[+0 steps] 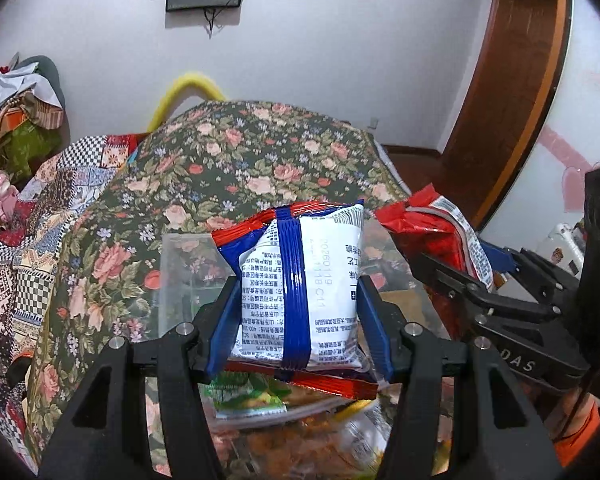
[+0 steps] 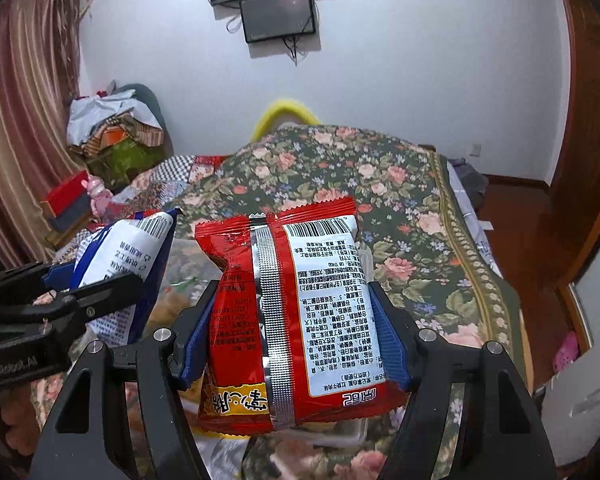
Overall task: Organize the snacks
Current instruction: 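Carry the red chip bag with the right tool while the left tool carries the white-blue bag into the box, then grasp the rice cracker pack with the right tool while the left tool grasps the green jelly cup, then lower the rice cracker pack and green jelly cup into the box, open both tools, then grasp the white-yellow bag with the right tool while the left tool grasps the orange cookie bag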
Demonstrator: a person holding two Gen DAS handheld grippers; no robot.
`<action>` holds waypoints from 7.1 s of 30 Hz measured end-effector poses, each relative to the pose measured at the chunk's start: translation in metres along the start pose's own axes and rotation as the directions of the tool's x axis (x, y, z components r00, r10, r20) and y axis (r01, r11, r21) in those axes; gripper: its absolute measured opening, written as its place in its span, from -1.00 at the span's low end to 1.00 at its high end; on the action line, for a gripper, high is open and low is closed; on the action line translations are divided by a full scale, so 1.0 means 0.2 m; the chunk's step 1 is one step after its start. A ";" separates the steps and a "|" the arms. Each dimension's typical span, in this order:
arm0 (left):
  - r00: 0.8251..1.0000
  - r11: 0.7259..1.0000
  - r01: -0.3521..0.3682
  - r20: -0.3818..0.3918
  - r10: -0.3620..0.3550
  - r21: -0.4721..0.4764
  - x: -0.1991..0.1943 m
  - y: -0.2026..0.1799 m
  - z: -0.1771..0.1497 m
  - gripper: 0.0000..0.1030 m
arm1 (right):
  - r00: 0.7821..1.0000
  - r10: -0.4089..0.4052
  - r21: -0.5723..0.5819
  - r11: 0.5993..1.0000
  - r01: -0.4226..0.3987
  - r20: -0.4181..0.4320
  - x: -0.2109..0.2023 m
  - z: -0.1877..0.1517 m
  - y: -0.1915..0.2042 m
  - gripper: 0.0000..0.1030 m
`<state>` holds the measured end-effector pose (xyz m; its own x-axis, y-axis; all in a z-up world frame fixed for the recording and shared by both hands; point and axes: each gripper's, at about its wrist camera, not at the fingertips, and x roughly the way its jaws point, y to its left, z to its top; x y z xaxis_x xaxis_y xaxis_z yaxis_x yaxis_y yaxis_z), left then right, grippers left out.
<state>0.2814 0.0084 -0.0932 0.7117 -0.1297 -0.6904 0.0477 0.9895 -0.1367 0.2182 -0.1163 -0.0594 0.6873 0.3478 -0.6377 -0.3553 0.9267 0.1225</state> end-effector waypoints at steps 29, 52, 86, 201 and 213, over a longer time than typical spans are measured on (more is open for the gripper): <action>1.000 1.000 0.013 -0.010 -0.013 0.015 -0.14 0.03 -0.07 0.27 | 0.999 0.006 -0.039 0.999 -0.008 -0.048 -0.08 -0.05 0.01 0.47; 0.994 0.999 0.015 -0.111 -0.011 0.037 -0.43 0.05 -0.65 0.37 | 0.973 0.005 0.066 0.998 0.011 -0.230 -0.43 -0.76 0.05 0.47; 0.949 0.988 0.145 -0.290 -0.123 0.053 -0.03 -0.31 -0.80 0.30 | 0.964 0.068 0.095 0.994 -0.045 -0.256 -0.31 -0.88 -0.02 -0.39; 0.987 1.000 -0.012 -0.163 0.009 -0.019 -0.12 0.19 -0.55 0.35 | 0.937 0.160 0.014 0.986 -0.163 -0.311 0.12 -0.53 0.19 0.18; 0.977 1.000 0.029 -0.212 -0.030 -0.008 0.02 0.08 -0.58 0.58 | 0.944 0.175 0.013 0.984 -0.179 -0.279 0.03 -0.57 0.14 -0.33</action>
<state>0.2039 0.0158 -0.1804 0.5456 -0.1699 -0.8207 0.0628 0.9848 -0.1621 0.1398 -0.1038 -0.1466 0.4100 0.4511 -0.7927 -0.4643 0.8513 0.2443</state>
